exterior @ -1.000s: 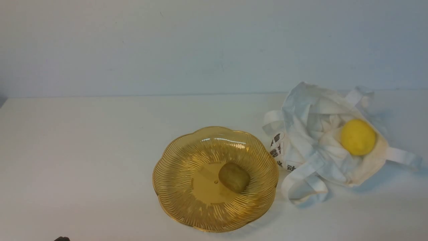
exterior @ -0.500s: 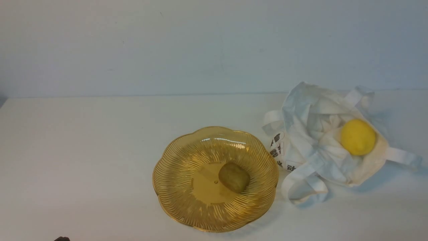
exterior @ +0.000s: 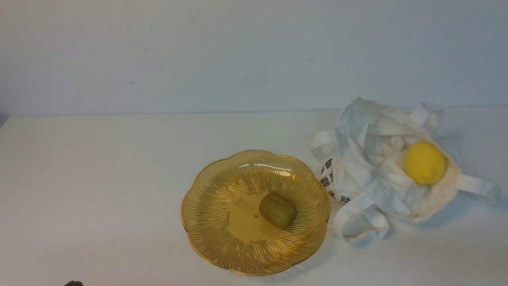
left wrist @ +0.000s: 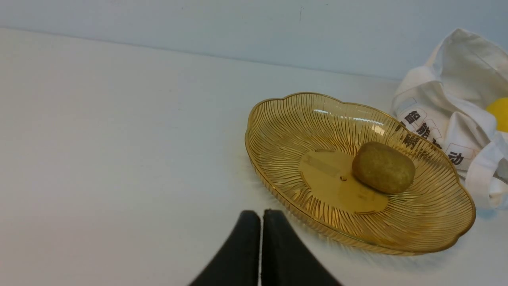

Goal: Take the fruit out of the cloth bag on the white table and place them on a plate.
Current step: 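Reach into the cloth bag and grasp the lemon with the right gripper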

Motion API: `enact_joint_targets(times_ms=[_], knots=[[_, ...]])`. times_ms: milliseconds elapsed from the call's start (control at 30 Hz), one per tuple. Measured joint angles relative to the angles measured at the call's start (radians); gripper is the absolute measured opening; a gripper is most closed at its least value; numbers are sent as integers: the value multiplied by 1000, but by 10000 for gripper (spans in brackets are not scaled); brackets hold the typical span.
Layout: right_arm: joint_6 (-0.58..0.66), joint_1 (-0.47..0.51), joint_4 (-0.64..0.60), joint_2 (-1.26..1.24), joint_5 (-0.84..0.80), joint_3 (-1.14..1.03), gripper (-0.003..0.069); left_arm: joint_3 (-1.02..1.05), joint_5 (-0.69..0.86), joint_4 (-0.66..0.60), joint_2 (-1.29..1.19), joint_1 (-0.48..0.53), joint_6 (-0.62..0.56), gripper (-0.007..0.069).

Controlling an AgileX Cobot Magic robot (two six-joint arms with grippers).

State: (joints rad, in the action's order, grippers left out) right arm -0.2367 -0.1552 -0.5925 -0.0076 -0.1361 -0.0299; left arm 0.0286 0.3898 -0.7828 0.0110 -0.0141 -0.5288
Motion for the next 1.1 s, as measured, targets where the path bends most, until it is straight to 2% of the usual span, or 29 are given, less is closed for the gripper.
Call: enact_joint_targets(times_ms=[167,300,367,433,467,567,700,833,933,1067,1100], knots=[[-3,0,-77,0,20,0,-15,0,0,0,0,0,-2,-8],[101,0,-62,3,25,51,-15,0,0,0,0,0,-4,-8],[187,0,-35,65,13,150,-13,0,1,0,0,0,-4,-8],[237,0,-5,158,-22,240,-12,0,1,0,0,0,-4,-8],[292,0,39,265,-100,325,-12,0,1,0,0,0,-5,-8],[323,0,160,498,-281,483,-11,0,1,0,0,0,-5,-8],[226,0,359,834,-500,685,0,0,1,0,0,0,-5,-8],[89,0,541,1093,-586,845,36,0,1,0,0,0,-4,-8],[25,0,617,1258,-629,959,92,0,1,0,0,0,-4,-8],[-1,0,636,1411,-650,1043,188,0,1,0,0,0,-4,-8],[-11,0,638,1472,-655,1074,244,0,1,0,0,0,-4,-8]])
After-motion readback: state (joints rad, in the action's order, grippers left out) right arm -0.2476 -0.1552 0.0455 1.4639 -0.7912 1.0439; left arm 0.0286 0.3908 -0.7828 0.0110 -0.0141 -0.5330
